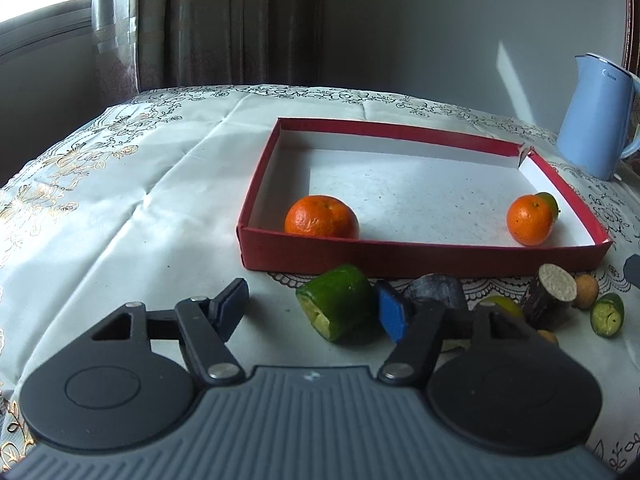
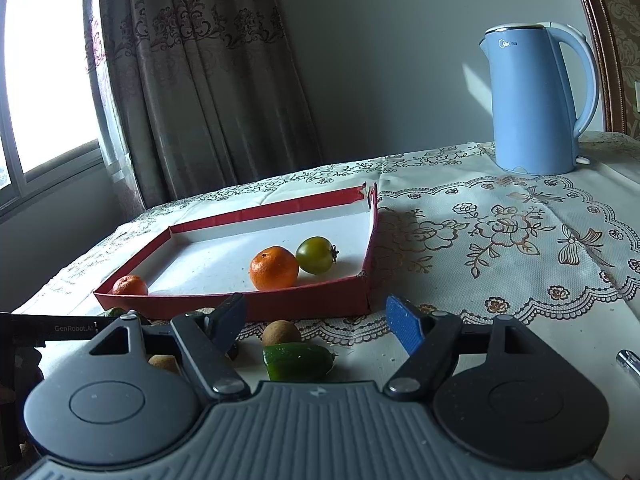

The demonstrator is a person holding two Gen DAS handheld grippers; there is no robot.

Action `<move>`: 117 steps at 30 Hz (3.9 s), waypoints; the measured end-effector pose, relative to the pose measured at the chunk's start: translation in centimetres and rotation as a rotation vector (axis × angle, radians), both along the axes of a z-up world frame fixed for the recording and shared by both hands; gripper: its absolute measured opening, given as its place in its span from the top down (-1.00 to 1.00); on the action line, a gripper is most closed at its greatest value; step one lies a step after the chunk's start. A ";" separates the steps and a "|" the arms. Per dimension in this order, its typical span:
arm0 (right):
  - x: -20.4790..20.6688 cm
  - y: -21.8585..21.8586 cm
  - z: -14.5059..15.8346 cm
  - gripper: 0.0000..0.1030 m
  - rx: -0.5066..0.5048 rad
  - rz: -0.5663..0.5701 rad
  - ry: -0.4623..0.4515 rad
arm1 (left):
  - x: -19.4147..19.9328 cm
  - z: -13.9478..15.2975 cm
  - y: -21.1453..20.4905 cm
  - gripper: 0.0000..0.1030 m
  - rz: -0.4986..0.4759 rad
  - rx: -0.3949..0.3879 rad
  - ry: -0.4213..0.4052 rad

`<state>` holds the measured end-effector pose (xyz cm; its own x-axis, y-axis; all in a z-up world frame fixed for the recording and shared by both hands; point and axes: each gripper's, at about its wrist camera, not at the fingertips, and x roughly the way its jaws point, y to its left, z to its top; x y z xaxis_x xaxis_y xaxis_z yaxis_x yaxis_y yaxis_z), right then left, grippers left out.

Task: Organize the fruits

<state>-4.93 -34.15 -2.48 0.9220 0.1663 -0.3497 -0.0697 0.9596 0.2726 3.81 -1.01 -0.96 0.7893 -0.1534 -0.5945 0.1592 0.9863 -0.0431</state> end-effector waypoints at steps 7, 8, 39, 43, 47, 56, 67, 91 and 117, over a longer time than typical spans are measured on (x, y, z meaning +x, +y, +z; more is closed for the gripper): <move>0.0 0.0 0.0 -0.50 0.000 0.001 0.001 | -0.5 0.4 0.0 0.29 -0.018 -0.026 0.001; 0.0 0.0 0.0 -0.50 0.000 0.001 0.002 | -0.5 0.4 0.0 0.29 -0.016 -0.022 -0.001; -0.2 3.0 -1.2 -0.93 -0.195 -0.037 0.252 | 2.8 5.9 -3.0 0.48 -0.056 0.036 -0.156; -0.3 2.7 -1.2 -0.93 -0.170 -0.032 0.245 | 3.4 7.1 -2.8 0.48 -0.062 0.014 -0.143; -0.4 2.3 -1.2 -0.94 -0.145 -0.028 0.236 | -0.6 8.1 -0.8 -0.92 -0.085 0.034 -0.215; -0.4 2.2 -1.2 -0.98 -0.128 -0.019 0.233 | -9.7 6.0 5.3 -1.00 -0.047 0.108 -0.337; -0.5 2.3 -1.2 -0.98 -0.132 -0.019 0.233 | -3.9 1.5 6.8 -0.64 0.029 0.135 -0.115; -0.4 2.2 -1.2 -1.00 -0.130 -0.013 0.233 | 0.8 4.8 -0.7 0.43 -0.105 0.071 -0.135; -1.8 2.9 -0.6 -0.98 -0.130 0.067 0.127 | -0.9 1.8 6.3 -1.00 0.204 0.043 -0.115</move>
<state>-6.73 -31.27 -3.03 0.8575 0.1712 -0.4852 -0.1070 0.9817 0.1572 2.86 5.26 0.79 0.8641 0.0399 -0.5017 -0.0425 0.9991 0.0063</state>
